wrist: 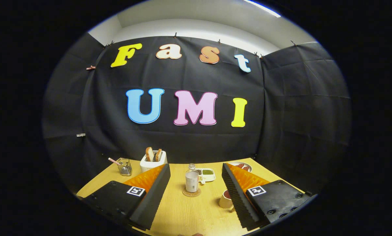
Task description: Take the bottle from table, then pour the juice into the cup, finally place the bottle on the coaster
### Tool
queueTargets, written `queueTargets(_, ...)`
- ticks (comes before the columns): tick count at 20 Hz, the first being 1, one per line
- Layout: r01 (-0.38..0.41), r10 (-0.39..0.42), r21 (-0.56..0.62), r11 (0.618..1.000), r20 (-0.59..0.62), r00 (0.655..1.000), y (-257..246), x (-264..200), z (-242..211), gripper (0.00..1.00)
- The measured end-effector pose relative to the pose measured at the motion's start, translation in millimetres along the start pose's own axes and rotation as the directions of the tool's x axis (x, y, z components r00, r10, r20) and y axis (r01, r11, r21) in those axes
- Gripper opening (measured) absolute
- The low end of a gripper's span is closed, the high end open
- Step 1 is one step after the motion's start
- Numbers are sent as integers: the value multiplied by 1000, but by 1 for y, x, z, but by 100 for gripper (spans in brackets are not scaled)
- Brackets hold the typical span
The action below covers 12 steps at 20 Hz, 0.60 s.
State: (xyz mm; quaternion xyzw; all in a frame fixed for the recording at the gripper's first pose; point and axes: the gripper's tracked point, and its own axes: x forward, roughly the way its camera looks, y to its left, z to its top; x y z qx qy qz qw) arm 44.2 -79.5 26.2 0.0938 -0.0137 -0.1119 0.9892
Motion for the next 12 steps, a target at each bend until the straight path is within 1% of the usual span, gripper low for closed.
queueTargets(5,-44,44,21,999,-9,999,-6,-15,8,97)
queueTargets(9,-39,39,19,999,2,999,-14,-12,12,97)
queueTargets(12,-22,22,-26,999,-10,1000,-15,-6,2,97)
